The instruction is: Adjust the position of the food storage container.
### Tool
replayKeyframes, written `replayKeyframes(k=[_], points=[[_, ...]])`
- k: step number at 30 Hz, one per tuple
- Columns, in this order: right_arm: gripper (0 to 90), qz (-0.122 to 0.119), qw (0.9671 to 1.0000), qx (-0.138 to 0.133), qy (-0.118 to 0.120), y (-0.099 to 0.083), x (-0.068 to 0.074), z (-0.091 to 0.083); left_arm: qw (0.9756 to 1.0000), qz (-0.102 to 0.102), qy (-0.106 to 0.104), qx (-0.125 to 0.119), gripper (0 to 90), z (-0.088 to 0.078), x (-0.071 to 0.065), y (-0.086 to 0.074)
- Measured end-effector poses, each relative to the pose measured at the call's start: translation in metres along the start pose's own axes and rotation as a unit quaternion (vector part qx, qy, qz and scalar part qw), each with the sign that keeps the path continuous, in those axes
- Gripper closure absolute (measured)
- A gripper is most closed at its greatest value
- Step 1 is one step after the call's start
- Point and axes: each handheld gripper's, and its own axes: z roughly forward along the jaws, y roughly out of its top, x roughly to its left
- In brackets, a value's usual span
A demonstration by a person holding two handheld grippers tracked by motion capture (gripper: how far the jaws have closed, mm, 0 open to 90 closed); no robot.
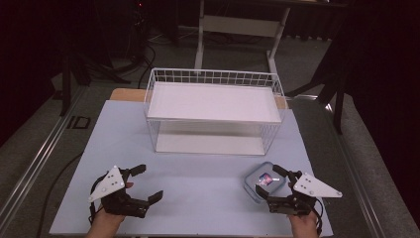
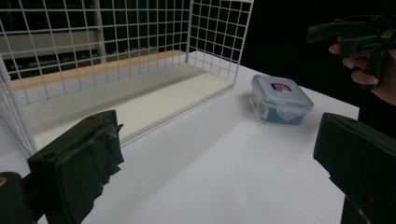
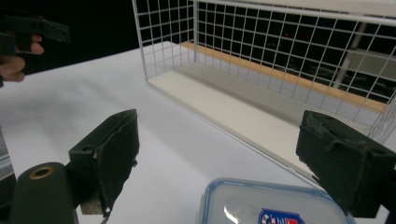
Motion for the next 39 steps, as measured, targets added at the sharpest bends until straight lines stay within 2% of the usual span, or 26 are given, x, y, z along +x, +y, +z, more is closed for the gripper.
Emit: replayKeyframes(k=[5,10,15,16,17,19,22,23,25,27,28,30,32,34,37,39], points=[[14.0,0.003,1.0000,-0.004,0.002,0.003,0.000,-0.001,0.9999,0.008,-0.009,0.000,1.8,0.003,-0.001,0.001],[14.2,0.000,0.9999,-0.013,0.007,0.007,0.002,-0.003,0.9999,0.013,-0.010,0.005,1.8,0.005,-0.002,0.001],[14.0,0.002,0.9999,-0.010,0.008,0.010,0.002,-0.003,0.9998,0.014,-0.009,0.005,1.8,0.005,-0.003,0.001],[13.2,0.003,0.9999,-0.008,0.007,0.011,0.002,-0.003,0.9998,0.014,-0.009,0.005,1.8,0.005,-0.003,0.001],[12.3,0.003,0.9999,-0.007,-0.008,0.014,0.002,-0.004,0.9999,0.013,-0.011,0.002,1.8,0.004,-0.003,0.001],[11.8,0.001,0.9998,-0.018,0.005,0.016,-0.002,-0.006,0.9999,0.014,-0.009,0.002,1.8,0.004,-0.003,0.001],[11.8,-0.001,0.9998,-0.017,-0.002,0.019,-0.004,-0.008,0.9999,0.011,-0.009,0.002,1.8,0.005,-0.003,0.001],[12.4,-0.006,0.9998,-0.007,-0.019,0.020,-0.008,-0.008,0.9999,0.012,-0.008,0.003,1.8,0.005,-0.003,0.001],[14.4,-0.003,0.9994,-0.004,-0.035,0.018,-0.014,-0.009,0.9999,0.011,-0.010,0.004,1.8,0.006,-0.003,0.001],[24.7,0.008,0.9993,0.008,-0.037,0.015,-0.023,-0.010,0.9999,0.011,-0.011,0.004,1.8,0.007,-0.003,0.000],[25.4,0.012,0.9990,0.014,-0.041,0.012,-0.028,-0.010,0.9999,0.011,-0.012,0.004,1.8,0.007,-0.003,0.000],[36.4,0.014,0.9980,0.037,-0.049,0.007,-0.038,-0.011,0.9998,0.011,-0.014,0.006,1.8,0.008,-0.004,0.000],[42.9,0.009,0.9957,0.052,-0.077,-0.001,-0.047,-0.012,0.9998,0.011,-0.015,0.007,1.8,0.009,-0.004,0.000],[51.6,0.024,0.9940,0.063,-0.086,-0.008,-0.058,-0.012,0.9998,0.011,-0.015,0.007,1.8,0.009,-0.003,0.000],[68.1,0.029,0.9896,0.082,-0.115,-0.019,-0.073,-0.013,0.9998,0.010,-0.015,0.007,1.8,0.010,-0.003,0.000],[79.5,0.030,0.9844,0.102,-0.140,-0.027,-0.080,-0.013,0.9998,0.010,-0.016,0.007,1.8,0.010,-0.003,0.000]])
